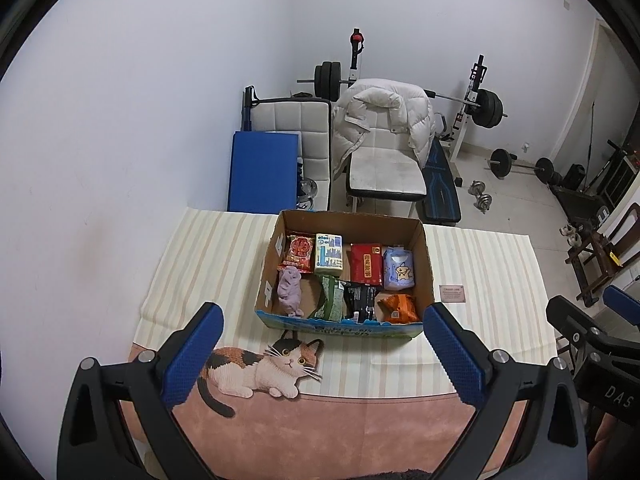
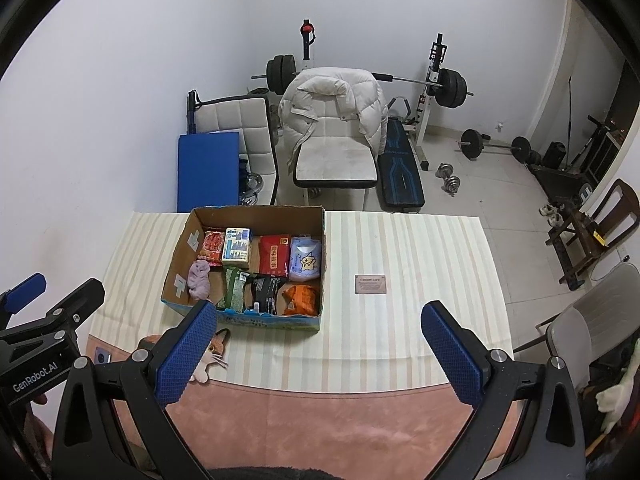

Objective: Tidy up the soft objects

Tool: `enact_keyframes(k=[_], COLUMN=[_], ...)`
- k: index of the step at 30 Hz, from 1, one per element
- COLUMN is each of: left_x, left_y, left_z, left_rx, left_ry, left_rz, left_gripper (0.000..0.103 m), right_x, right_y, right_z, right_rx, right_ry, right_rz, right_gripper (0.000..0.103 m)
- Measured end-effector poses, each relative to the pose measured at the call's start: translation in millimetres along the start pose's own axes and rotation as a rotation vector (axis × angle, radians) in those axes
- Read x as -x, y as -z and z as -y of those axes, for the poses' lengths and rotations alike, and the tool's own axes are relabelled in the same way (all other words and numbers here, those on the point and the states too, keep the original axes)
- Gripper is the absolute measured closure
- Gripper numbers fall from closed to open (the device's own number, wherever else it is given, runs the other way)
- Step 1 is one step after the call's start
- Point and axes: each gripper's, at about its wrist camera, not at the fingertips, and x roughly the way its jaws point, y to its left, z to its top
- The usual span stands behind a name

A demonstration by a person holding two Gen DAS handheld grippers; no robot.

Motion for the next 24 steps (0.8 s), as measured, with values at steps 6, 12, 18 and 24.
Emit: enact_keyframes(k=[6,12,18,24], left_x=[0.6,1.6,0.4,1.2], left_y=[-3.2,-3.8,-5.3,-5.0], left_z=[1.0,0.8,-0.3,0.2], left_rx=[-0.012,-0.011,-0.015,-0.013], left_ry=[0.002,0.003,0.005,0.004], left_rz=[-0.009,-0.004,-0.003,-0.003], left_gripper=[0.0,0.0,0.0,0.0], right_x=[2.5,2.8,5.4,5.4], right_y=[-0.3,-0.5,-2.0,-2.1], right_z=[2.2,2.8,5.8,5.8], right_rx=[0.006,0.007,0.006,0.007], right_ry=[0.003,-0.001,0.004,0.006], right_rz=[-0.003,-0.004,0.0,0.001], right_gripper=[0.0,0.0,0.0,0.0])
